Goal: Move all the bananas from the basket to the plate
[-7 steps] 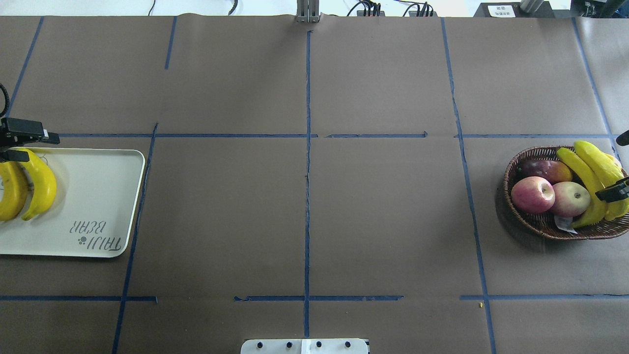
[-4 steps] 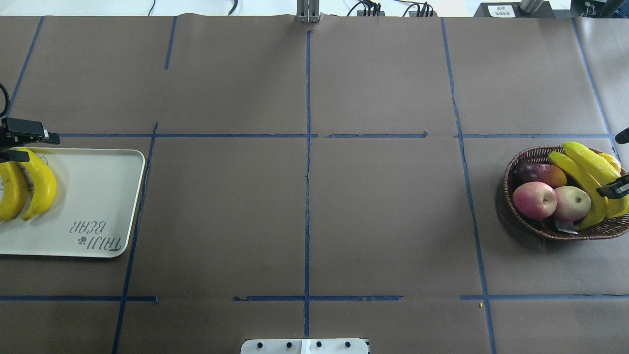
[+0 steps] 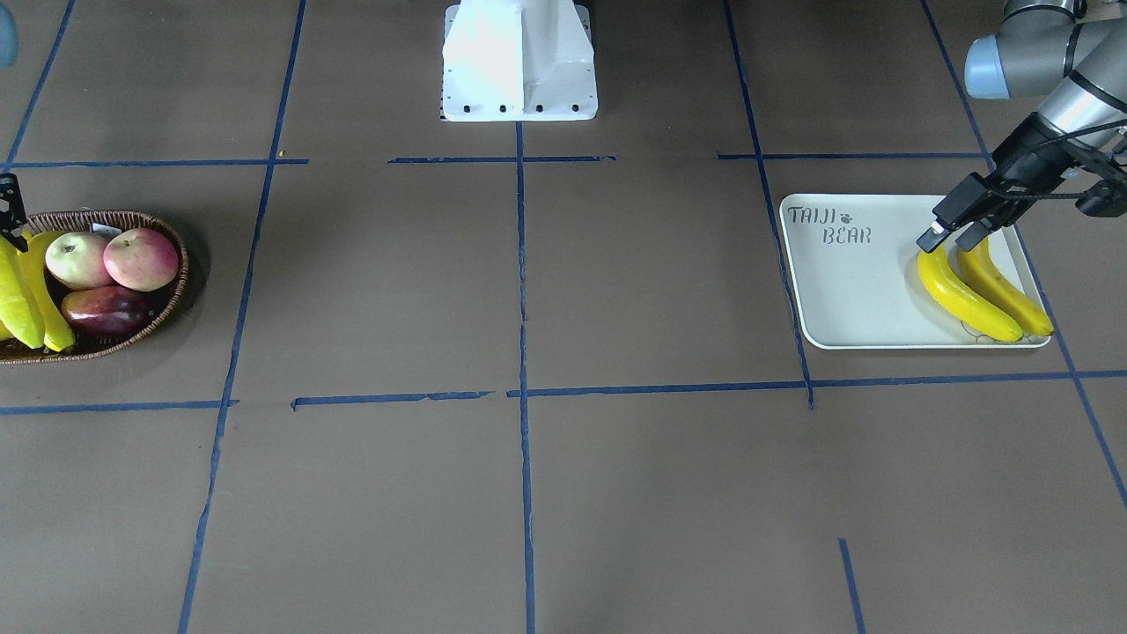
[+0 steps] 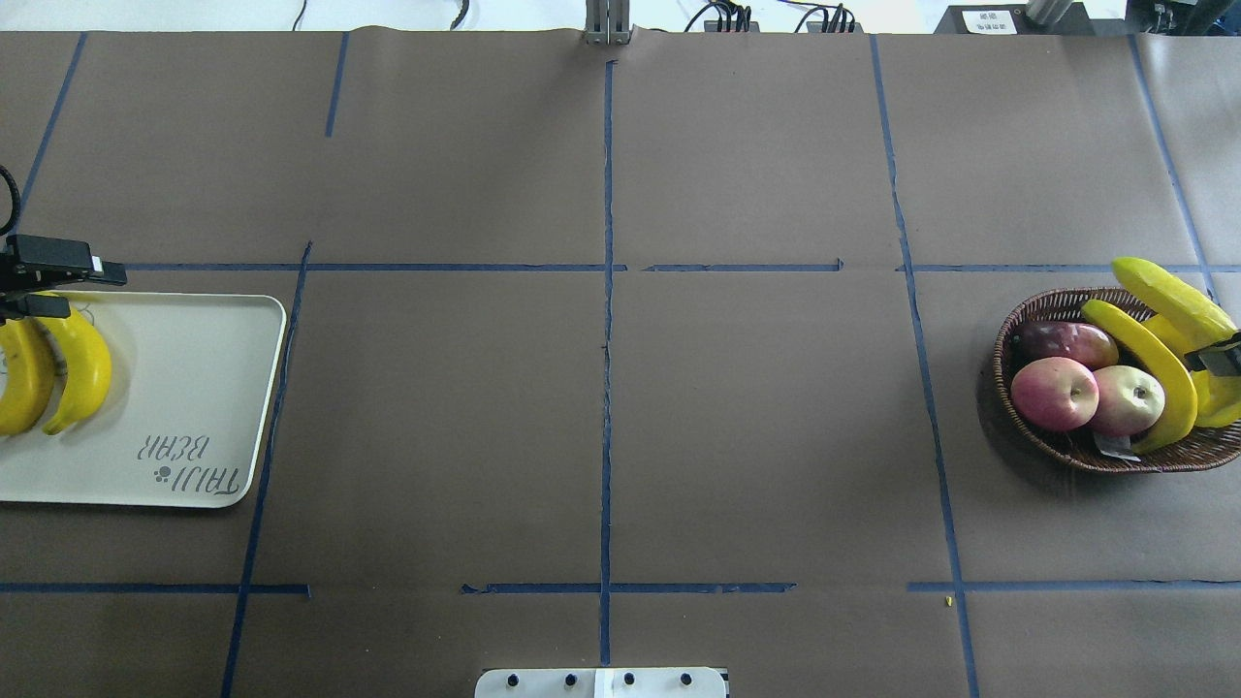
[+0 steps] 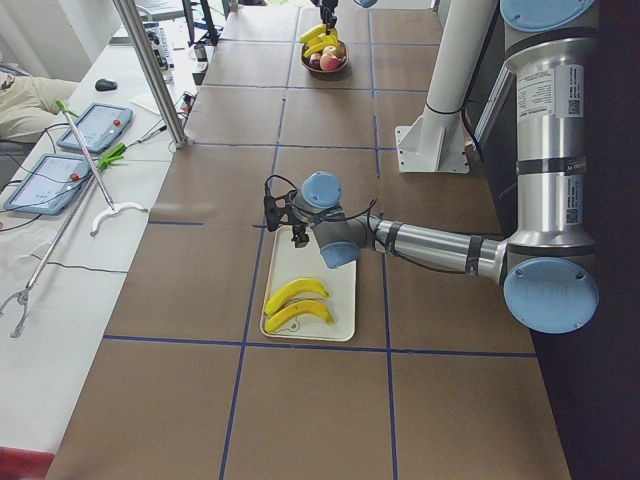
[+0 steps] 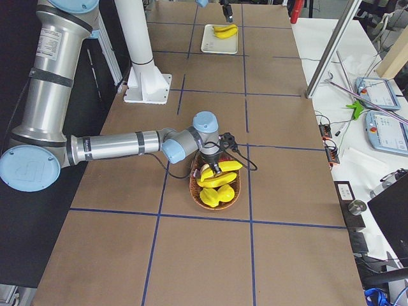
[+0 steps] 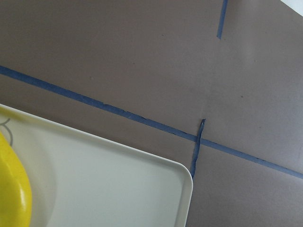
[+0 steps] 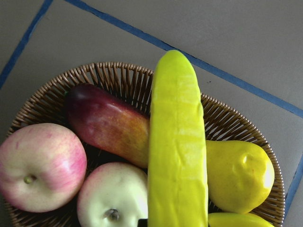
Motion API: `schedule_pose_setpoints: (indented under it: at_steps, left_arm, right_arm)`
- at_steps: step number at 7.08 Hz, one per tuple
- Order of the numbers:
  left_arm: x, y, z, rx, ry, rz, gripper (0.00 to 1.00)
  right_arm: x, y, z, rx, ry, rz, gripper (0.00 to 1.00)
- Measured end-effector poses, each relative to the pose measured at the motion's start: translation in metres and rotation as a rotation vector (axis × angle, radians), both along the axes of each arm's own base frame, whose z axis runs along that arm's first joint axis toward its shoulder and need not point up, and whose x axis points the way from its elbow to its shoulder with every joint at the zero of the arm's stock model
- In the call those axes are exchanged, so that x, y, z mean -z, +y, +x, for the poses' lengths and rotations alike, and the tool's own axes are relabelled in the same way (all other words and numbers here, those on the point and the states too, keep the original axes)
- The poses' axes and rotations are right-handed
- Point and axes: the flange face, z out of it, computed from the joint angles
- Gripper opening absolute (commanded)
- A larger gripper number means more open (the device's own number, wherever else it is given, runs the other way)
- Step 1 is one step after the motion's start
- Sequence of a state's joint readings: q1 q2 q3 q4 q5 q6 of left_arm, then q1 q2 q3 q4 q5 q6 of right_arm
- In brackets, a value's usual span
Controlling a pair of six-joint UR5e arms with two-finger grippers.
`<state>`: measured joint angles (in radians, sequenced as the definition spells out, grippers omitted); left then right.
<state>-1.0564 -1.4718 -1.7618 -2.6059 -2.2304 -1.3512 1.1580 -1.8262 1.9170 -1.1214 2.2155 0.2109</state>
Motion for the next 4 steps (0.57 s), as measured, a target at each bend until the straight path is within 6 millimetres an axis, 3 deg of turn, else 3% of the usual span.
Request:
schedule_pose_setpoints:
  at_steps: [2, 4]
  left_arm:
    - [0.04, -0.007, 0.041, -0.058, 0.069, 0.088, 1.0]
    - [0.097, -0.017, 0.083, -0.089, 0.169, 0.092, 1.0]
  right_arm:
    - [0.026, -0.002, 0.012, -0.023, -0.12, -0.037, 0.05]
    - [0.08, -0.016, 0.0, -0.093, -0.244, -0.102, 0.04]
